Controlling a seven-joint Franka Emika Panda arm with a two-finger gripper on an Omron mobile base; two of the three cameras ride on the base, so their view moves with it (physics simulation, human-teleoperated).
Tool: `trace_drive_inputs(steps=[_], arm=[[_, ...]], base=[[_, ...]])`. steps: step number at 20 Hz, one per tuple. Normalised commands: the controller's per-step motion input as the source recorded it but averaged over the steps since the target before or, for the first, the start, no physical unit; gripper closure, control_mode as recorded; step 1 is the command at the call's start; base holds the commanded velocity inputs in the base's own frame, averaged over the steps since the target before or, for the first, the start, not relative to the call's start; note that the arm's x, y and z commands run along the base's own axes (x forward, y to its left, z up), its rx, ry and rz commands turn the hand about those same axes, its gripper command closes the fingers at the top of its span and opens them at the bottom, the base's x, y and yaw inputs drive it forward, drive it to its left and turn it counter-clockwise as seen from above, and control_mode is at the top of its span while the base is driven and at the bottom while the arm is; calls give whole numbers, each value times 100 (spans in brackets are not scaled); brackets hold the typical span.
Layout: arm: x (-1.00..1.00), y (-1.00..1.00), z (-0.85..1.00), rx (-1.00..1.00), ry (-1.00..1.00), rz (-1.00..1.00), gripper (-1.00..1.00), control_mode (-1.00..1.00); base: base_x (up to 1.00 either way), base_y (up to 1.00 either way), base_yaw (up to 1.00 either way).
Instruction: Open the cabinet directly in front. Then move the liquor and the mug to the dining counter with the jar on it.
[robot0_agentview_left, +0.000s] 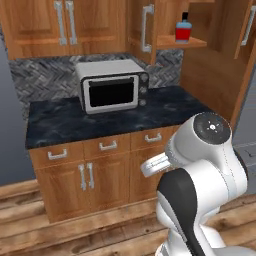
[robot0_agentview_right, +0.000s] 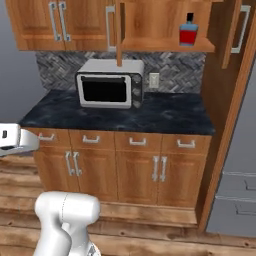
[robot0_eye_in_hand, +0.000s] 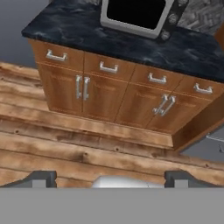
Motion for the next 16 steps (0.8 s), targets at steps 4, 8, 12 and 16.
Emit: trace_drive_inputs(steps=[4, 8, 12, 16], arm=[[0, 0, 0, 0, 0, 0, -100, 100], [0, 0, 0, 0, 0, 0, -100, 100], [0, 0, 0, 0, 0, 0, -100, 100], [0, 0, 0, 0, 0, 0, -100, 100]], base=[[41, -100, -7], [64, -93, -11], [68, -78, -13], [71, -74, -16]])
